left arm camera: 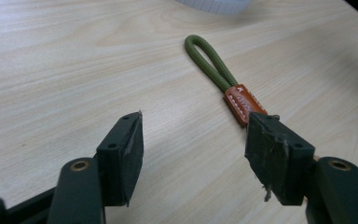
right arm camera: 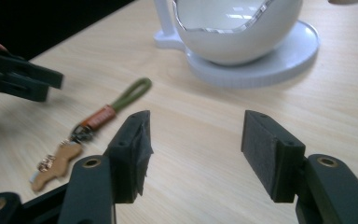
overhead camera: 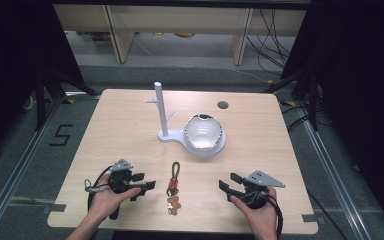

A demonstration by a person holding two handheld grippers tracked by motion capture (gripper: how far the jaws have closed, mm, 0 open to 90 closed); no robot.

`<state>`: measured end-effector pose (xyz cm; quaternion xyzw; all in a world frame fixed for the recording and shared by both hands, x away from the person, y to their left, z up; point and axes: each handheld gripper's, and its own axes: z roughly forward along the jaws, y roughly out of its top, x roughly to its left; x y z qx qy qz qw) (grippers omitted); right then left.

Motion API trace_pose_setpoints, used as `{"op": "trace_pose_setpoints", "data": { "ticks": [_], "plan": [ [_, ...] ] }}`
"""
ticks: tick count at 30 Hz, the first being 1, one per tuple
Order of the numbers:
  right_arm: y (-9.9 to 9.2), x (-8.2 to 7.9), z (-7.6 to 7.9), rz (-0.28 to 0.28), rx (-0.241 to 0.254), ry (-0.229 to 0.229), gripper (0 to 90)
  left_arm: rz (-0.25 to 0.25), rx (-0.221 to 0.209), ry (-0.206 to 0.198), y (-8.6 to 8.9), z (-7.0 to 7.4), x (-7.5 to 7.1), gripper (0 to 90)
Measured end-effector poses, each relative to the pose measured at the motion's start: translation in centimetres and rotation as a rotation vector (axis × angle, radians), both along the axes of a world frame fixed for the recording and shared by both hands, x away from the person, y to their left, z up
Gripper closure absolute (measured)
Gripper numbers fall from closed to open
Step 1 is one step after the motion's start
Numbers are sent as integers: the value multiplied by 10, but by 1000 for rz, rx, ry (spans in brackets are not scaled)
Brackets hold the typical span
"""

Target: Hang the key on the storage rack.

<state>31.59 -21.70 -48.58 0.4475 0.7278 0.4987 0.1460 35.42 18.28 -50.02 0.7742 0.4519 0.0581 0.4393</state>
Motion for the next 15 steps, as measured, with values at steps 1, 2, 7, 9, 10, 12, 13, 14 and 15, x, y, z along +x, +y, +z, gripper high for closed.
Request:
{"op": "trace_pose_setpoints", "data": {
  "ticks": [1,2,7,9,10,12,13,14,15],
  "plan": [
    [-1,1,-1,-11,-12,3,444,0,0,0,0,0,0,364],
    [-2,1,-1,-30,-16,20,454,-4,30,-3,-5,4,2,364],
    [-8,2,-1,-58,-79,55,492,-23,95,-3,-17,18,6,365],
    [-10,1,1,-53,-116,84,507,-11,121,-6,-23,26,10,387],
    [-10,1,1,-57,-110,91,519,-12,132,-4,-26,29,12,387],
    [-10,0,3,-66,-135,108,540,-38,170,52,-33,37,19,405],
    [-10,0,3,-66,-135,108,540,-38,170,52,-33,37,19,412],
    [-9,0,4,-70,-146,117,543,-37,188,60,-37,41,22,412],
    [-9,0,4,-72,-158,123,549,-40,198,80,-41,43,25,416]
  ]
}}
